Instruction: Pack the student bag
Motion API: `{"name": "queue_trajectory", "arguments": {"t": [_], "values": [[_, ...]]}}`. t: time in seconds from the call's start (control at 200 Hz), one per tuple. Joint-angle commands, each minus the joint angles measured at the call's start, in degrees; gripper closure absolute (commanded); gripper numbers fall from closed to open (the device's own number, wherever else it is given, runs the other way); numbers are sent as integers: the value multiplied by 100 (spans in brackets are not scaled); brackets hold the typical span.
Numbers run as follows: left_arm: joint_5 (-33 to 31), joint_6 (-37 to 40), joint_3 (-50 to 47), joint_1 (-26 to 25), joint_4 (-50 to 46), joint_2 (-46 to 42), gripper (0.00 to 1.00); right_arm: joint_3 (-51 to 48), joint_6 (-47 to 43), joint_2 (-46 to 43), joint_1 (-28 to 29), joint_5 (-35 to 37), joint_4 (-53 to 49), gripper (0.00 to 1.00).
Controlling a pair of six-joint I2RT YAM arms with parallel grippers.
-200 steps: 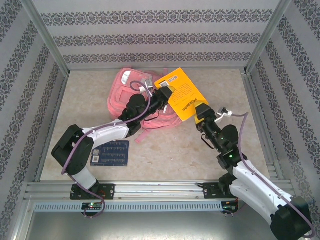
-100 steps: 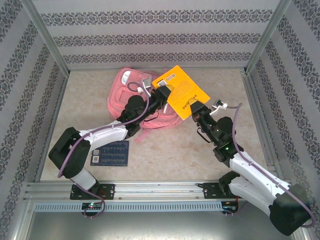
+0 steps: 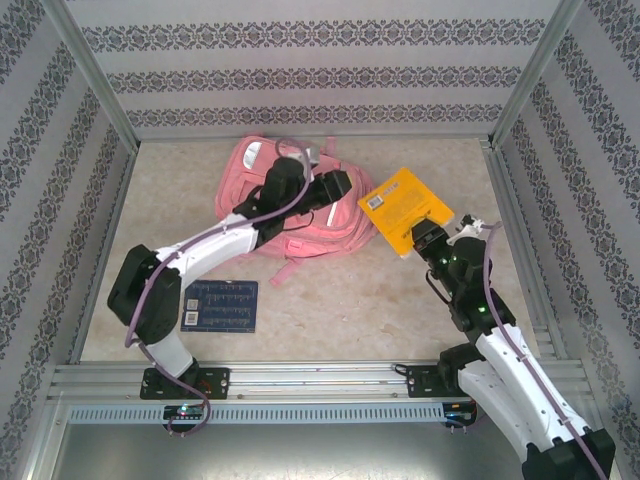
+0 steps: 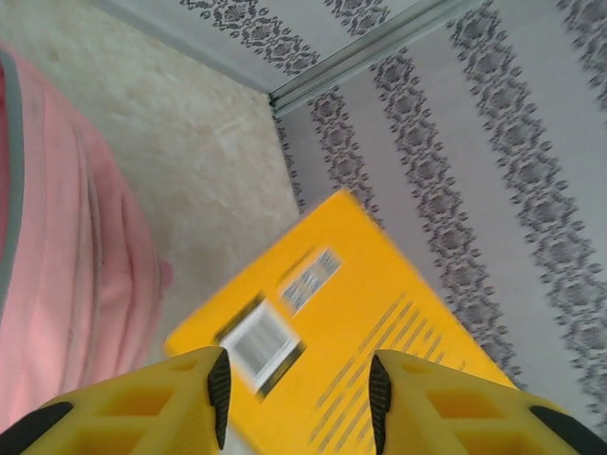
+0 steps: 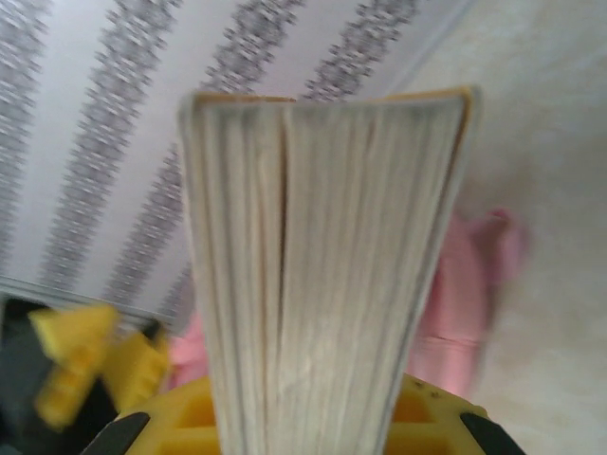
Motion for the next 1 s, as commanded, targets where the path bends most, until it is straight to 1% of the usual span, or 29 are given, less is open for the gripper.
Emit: {"name": "queue_trajectory", "arguments": {"t": [0.0, 0.06, 0.145, 0.245, 0.4, 0.714, 0.869, 0.994], "values": [[-2, 1644, 793, 75, -1916, 413, 54, 67, -728, -190, -76, -205, -486, 100], [-159, 2037, 1260, 92, -2407, 695, 53, -3, -894, -273, -101, -296, -531, 100], [-274, 2417, 2204, 113, -3268, 1246, 53, -111, -1078, -435, -122, -339, -654, 100], [-443, 2628, 3136, 120, -3995, 1881, 53, -156, -1231, -640, -151, -305, -868, 100], [-802, 2750, 4091, 155, -4726, 2553, 53, -181, -1450, -896, -221, -264, -1125, 100], [-1157, 2874, 4381, 174, -4943, 2850, 53, -475, -1473, -892, -384, -489, -936, 100], [-1115, 2892, 4435, 177, -4962, 2988, 53, -521, -1430, -815, -496, -628, -812, 100], [-934, 2786, 4551, 178, -4981, 3205, 53, -513, -1426, -799, -554, -695, -783, 100]]}}
